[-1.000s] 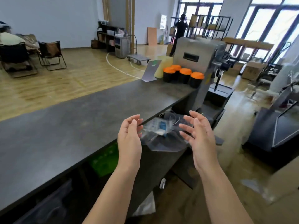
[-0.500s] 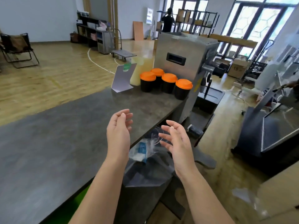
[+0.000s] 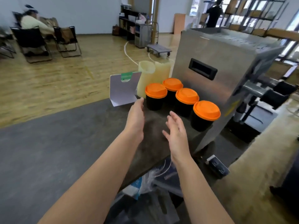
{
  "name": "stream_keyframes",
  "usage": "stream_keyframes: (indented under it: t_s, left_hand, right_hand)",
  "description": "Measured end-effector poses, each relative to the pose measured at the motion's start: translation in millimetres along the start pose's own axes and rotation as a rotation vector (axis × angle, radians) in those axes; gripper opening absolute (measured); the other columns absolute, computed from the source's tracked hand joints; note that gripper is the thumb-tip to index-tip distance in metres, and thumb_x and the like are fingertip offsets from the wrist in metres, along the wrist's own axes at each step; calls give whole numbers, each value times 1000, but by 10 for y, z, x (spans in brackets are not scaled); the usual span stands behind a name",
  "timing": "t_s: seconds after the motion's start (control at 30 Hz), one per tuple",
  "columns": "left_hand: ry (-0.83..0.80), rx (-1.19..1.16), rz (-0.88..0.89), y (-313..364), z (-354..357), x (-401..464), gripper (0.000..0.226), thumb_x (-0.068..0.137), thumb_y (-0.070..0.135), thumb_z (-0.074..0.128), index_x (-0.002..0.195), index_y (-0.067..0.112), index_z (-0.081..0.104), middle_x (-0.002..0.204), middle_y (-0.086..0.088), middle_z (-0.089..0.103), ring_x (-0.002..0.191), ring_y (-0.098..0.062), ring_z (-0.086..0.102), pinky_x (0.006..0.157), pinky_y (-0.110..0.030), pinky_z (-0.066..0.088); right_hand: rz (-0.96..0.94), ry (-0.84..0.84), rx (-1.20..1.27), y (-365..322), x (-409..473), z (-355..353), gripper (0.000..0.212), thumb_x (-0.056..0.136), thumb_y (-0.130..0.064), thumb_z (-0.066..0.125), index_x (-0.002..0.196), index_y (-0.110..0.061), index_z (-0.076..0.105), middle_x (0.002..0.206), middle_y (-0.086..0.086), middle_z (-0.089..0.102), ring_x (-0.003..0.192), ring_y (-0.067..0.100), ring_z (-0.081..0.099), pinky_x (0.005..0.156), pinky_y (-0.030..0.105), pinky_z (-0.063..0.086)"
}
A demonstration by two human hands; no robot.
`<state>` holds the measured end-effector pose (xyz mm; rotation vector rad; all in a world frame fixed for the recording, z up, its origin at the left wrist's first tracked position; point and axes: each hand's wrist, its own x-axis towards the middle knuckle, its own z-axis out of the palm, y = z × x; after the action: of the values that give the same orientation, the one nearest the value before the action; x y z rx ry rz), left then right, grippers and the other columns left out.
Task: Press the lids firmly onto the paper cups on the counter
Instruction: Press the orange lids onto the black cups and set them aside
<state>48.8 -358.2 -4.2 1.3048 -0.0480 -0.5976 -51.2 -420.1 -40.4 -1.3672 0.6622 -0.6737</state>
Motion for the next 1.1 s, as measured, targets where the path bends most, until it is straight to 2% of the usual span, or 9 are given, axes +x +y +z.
stream_keyframes:
  t_s: [0.07, 0.23, 0.37, 0.47, 0.53, 0.63, 0.8, 0.93, 1.1]
  left_hand:
    - [43, 39, 67, -11, 184, 230, 43, 103, 42, 41, 139, 21, 53, 127, 8, 59, 120, -11, 50, 94, -28, 39]
    - [89, 102, 111, -115, 396, 703, 53, 100, 55, 38, 146, 29, 47, 144, 8, 51, 130, -12, 43, 102, -32, 32]
    - [4, 77, 90, -133, 423, 723, 44, 106, 48, 33, 138, 26, 52, 126, 12, 59, 113, 0, 52, 95, -24, 36]
    - [16, 133, 115, -212, 387, 600, 49, 106, 49, 29, 149, 27, 41, 142, 11, 50, 134, -8, 42, 104, -26, 29]
    - [68, 176, 158, -252, 253, 444, 49, 106, 52, 26, 147, 32, 43, 144, 12, 48, 136, -9, 40, 108, -29, 29]
    - [147, 212, 273, -300, -74, 37, 38, 106, 52, 26, 116, 44, 62, 118, 18, 64, 115, 3, 54, 103, -30, 39]
    - [354, 272, 419, -377, -774, -763, 45, 101, 54, 26, 129, 37, 57, 117, 22, 63, 112, 9, 55, 96, -20, 41]
    - [486, 290, 474, -383, -1385, -1061, 53, 91, 57, 26, 120, 30, 62, 110, 21, 66, 103, 13, 57, 83, -2, 39]
    - [588, 300, 482, -344, -1845, -1295, 46, 101, 46, 26, 116, 24, 64, 107, 15, 67, 99, 8, 59, 81, -4, 41]
  right_hand:
    - [19, -54, -34, -36, 330, -10, 42, 106, -32, 41, 148, -29, 39, 144, -11, 43, 126, 2, 42, 113, 35, 39]
    - [46, -91, -78, -26, 981, 44, 52, 105, -36, 42, 154, -26, 28, 160, -6, 31, 145, 14, 32, 118, 41, 32]
    - [54, -133, -78, -3, 1168, 119, 50, 106, -37, 39, 154, -25, 32, 157, -6, 36, 143, 14, 34, 106, 28, 32]
    - [29, -47, -21, -1, 1091, 150, 47, 105, -41, 39, 150, -26, 36, 152, -5, 42, 138, 13, 39, 101, 27, 33]
    - [-14, 23, -26, 14, 961, 197, 46, 105, -43, 38, 149, -31, 36, 149, -8, 42, 136, 11, 40, 103, 29, 35]
    - [-55, 16, -36, 86, 561, 385, 42, 103, -50, 34, 134, -29, 53, 139, -4, 54, 126, 10, 50, 110, 36, 39]
    - [-83, -150, 30, 199, -426, 885, 48, 101, -50, 27, 122, -21, 58, 111, -8, 64, 97, -7, 59, 82, 7, 43]
    - [-81, -311, -12, 334, -883, 1246, 37, 108, -31, 27, 121, -16, 58, 110, -5, 65, 91, -15, 57, 79, 1, 39]
    - [-96, -445, -47, 342, -1234, 1556, 27, 107, -26, 28, 112, -30, 55, 103, -18, 62, 89, -23, 55, 77, -1, 38]
